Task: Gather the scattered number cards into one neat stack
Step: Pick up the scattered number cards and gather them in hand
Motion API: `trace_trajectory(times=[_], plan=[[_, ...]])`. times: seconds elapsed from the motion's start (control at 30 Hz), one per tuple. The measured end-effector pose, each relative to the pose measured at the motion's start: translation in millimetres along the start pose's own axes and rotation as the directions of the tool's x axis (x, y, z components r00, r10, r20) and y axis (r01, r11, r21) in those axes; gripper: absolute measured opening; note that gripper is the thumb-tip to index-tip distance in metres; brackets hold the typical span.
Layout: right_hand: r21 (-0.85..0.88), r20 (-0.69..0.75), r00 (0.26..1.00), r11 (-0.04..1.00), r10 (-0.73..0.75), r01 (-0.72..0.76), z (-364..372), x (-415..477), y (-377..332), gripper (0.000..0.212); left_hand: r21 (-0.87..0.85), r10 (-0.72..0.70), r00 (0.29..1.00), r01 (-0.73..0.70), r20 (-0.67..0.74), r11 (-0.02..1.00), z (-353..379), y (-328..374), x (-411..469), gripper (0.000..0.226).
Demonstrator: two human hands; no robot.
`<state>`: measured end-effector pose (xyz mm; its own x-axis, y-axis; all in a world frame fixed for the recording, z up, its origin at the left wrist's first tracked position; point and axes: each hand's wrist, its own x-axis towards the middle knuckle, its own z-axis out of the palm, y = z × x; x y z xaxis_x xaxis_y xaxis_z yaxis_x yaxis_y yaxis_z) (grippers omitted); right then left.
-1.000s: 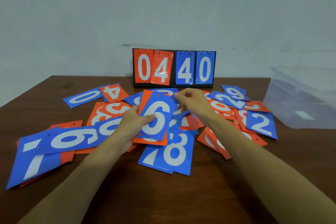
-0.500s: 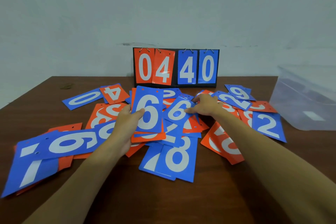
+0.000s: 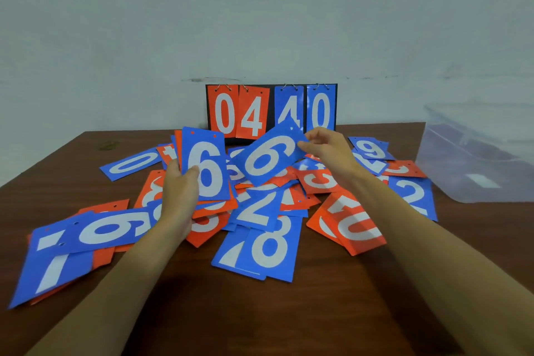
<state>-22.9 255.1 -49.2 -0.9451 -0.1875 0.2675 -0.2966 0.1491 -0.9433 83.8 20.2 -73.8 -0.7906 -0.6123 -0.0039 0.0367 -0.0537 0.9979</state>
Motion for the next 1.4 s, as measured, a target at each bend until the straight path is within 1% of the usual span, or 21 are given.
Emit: trace_trajectory(times=[0.07, 0.13, 0.23, 0.27, 0.33, 0.43, 0.5, 0.57, 0.63, 0.67, 0.77, 0.83, 0.87, 0.93, 1.07, 1.17, 1.23, 1.27, 1.3, 1.33, 1.4], plan=[[0.084, 0.024, 0.999, 0.996, -0.022, 0.02, -4.7, -3.8, -7.4, 0.007, 0.031, -0.023, 0.999, 0.024, -0.032, 0.999, -1.6, 5.4, 0.9, 0.037], [0.169, 0.071, 0.997, 0.986, -0.024, 0.012, -9.4, -7.6, -13.1, 0.008, 0.055, -0.045, 0.999, 0.046, -0.018, 0.997, -0.3, 7.8, 0.6, 0.036], [0.208, 0.153, 0.988, 0.978, -0.001, -0.031, -13.5, -13.9, -15.6, 0.006, 0.078, -0.048, 0.996, 0.042, 0.08, 0.996, 12.1, 7.5, -10.0, 0.031], [0.165, 0.162, 0.987, 0.986, 0.005, -0.032, -13.1, -15.8, -14.2, 0.006, 0.09, -0.061, 0.989, 0.049, 0.137, 0.995, 19.1, 6.1, -16.1, 0.028], [-0.016, 0.138, 0.99, 1.0, -0.005, 0.008, -10.5, -19.3, -10.0, 0.01, 0.072, -0.142, 0.957, 0.128, 0.255, 0.989, 35.1, 4.5, -28.7, 0.022], [-0.243, 0.124, 0.991, 0.967, -0.051, 0.08, -9.0, -21.2, -4.1, 0.015, 0.09, -0.326, 0.847, 0.318, 0.419, 0.944, 52.7, 6.2, -38.2, 0.032], [-0.279, 0.122, 0.991, 0.956, -0.059, 0.091, -13.3, -21.4, 0.4, 0.014, 0.174, -0.355, 0.78, 0.31, 0.516, 0.935, 59.7, 4.9, -40.3, 0.034], [-0.338, 0.042, 0.997, 0.938, -0.068, 0.078, -20.9, -21.9, 5.4, 0.013, 0.224, -0.323, 0.791, 0.239, 0.52, 0.945, 65.3, -0.7, -39.3, 0.038], [-0.504, -0.027, 0.997, 0.862, -0.069, 0.046, -29.7, -22.3, 14.5, 0.022, 0.18, -0.271, 0.844, 0.211, 0.463, 0.961, 69.6, -6.6, -34.9, 0.037], [-0.596, -0.025, 0.998, 0.802, -0.053, 0.028, -32.1, -23.0, 20.4, 0.027, 0.136, -0.259, 0.869, 0.222, 0.423, 0.966, 70.7, -8.8, -31.9, 0.035], [-0.767, 0.05, 0.997, 0.641, 0.067, -0.005, -30.0, -29.9, 36.0, 0.053, 0.022, -0.238, 0.92, 0.244, 0.311, 0.97, 70.2, -14.6, -21.4, 0.036], [-0.866, 0.109, 0.987, 0.499, 0.12, 0.035, -21.9, -34.8, 36.3, 0.075, -0.007, -0.208, 0.94, 0.218, 0.27, 0.976, 67.2, -16.3, -18.5, 0.032], [-0.903, 0.132, 0.983, 0.424, 0.125, 0.067, -17.6, -35.5, 35.2, 0.081, -0.02, -0.193, 0.947, 0.205, 0.258, 0.979, 65.5, -16.6, -17.5, 0.029], [-0.932, 0.142, 0.986, 0.349, 0.091, 0.102, -13.0, -36.2, 33.4, 0.075, -0.055, -0.171, 0.954, 0.19, 0.247, 0.98, 62.7, -15.7, -16.9, 0.022], [-0.902, 0.122, 0.993, 0.417, -0.009, 0.114, -16.8, -39.6, 28.3, 0.037, -0.088, -0.145, 0.965, 0.168, 0.218, 0.982, 60.7, -13.5, -17.4, 0.019], [-0.901, 0.021, 0.989, 0.425, -0.148, 0.083, -24.1, -40.5, 22.1, 0.027, -0.057, -0.159, 0.962, 0.175, 0.22, 0.983, 61.1, -14.0, -19.3, 0.024], [-0.83, -0.116, 0.945, 0.552, -0.306, 0.077, -30.5, -41.0, 18.6, 0.024, -0.014, -0.173, 0.957, 0.181, 0.234, 0.983, 61.1, -13.5, -20.1, 0.027], [-0.778, -0.172, 0.905, 0.617, -0.39, 0.118, -32.8, -42.2, 17.8, 0.022, 0.01, -0.186, 0.951, 0.189, 0.247, 0.982, 61.4, -13.0, -20.8, 0.028], [-0.74, -0.186, 0.862, 0.644, -0.471, 0.192, -33.4, -44.5, 16.7, 0.021, 0.029, -0.2, 0.945, 0.2, 0.26, 0.979, 61.7, -12.7, -21.9, 0.028], [-0.717, -0.161, 0.831, 0.642, -0.532, 0.271, -32.3, -47.0, 16.3, 0.02, 0.039, -0.216, 0.938, 0.214, 0.272, 0.976, 62.2, -12.7, -22.9, 0.028], [-0.681, -0.028, 0.809, 0.603, -0.588, 0.415, -24.5, -54.2, 14.9, 0.019, 0.036, -0.25, 0.924, 0.251, 0.291, 0.967, 62.7, -12.1, -25.1, 0.029]])
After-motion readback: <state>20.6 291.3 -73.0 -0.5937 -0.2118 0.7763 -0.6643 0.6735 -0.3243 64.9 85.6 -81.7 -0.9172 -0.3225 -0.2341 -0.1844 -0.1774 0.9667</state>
